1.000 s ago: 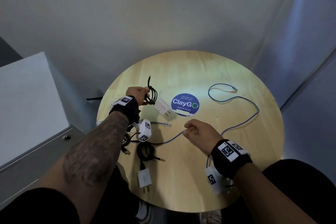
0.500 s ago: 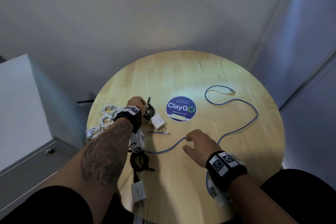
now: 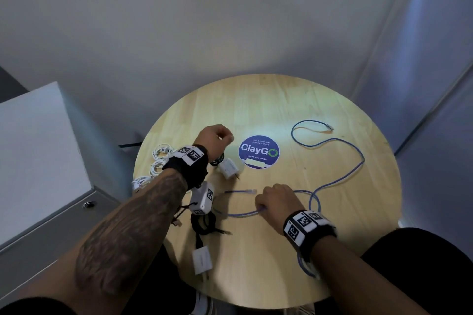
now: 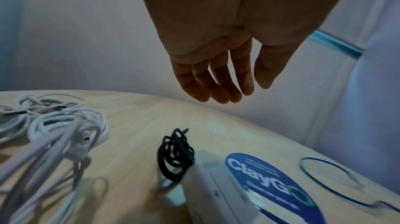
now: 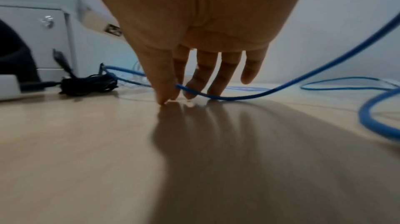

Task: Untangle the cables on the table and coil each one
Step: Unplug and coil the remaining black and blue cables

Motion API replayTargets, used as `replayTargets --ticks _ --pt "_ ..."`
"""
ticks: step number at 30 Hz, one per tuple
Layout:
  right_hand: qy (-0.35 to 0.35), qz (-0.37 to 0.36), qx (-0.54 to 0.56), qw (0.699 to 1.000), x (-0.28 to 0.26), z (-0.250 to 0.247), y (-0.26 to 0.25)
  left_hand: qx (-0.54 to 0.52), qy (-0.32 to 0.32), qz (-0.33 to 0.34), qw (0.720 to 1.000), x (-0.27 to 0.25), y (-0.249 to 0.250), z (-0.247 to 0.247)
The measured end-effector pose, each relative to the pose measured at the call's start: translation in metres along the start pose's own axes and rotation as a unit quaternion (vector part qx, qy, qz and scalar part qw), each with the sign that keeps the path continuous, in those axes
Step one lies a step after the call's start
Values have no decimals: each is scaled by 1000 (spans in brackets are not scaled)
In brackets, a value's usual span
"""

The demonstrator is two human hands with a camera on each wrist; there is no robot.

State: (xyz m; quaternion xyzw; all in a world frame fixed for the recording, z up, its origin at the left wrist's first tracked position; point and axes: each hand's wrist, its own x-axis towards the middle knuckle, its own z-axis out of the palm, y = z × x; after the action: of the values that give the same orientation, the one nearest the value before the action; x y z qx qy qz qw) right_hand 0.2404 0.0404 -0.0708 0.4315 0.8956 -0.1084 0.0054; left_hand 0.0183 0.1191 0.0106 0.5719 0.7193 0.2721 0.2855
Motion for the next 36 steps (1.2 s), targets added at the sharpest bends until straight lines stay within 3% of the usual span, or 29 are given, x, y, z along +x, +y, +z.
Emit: replayTargets --ticks 2,4,7,10,14,19,22,24,26,28,30,31,32,33,36 --pt "17 42 58 997 0 -7 4 -24 -43 27 998 -18 8 7" --pt "63 106 178 976 -3 -20 6 -38 -104 55 992 -38 13 16" --pt "144 149 415 886 -8 -52 8 -60 -171 64 981 -64 20 28" --pt "212 154 546 795 -18 -89 10 -109 -136 70 982 -80 26 31" --pt "295 162 587 736 -33 -124 25 -242 -109 53 963 -99 34 27" --pt "372 199 522 741 -42 -124 33 -274 -162 39 947 -119 50 25" --pt "442 258 502 698 -44 -122 46 -242 -194 26 950 -129 48 33" --pt "431 303 493 692 -47 -123 57 -278 -184 5 943 -136 46 40" --pt "421 301 423 744 -51 -120 58 -329 -144 -27 933 -140 48 45" --pt "425 217 278 834 -52 -114 47 -315 -113 -31 942 -142 51 49" --pt "359 102 221 901 -48 -106 29 -279 -103 -16 955 -142 56 52" --pt "298 80 247 919 -48 -101 21 -277 -96 -19 956 -142 57 52" --pt "239 81 305 918 -50 -101 13 -278 -84 -24 956 -141 58 50" --pt "191 91 402 891 -52 -102 7 -275 -66 -25 959 -139 57 48" --pt "111 102 648 747 -57 -115 -6 -216 -27 -7 976 -133 50 42"
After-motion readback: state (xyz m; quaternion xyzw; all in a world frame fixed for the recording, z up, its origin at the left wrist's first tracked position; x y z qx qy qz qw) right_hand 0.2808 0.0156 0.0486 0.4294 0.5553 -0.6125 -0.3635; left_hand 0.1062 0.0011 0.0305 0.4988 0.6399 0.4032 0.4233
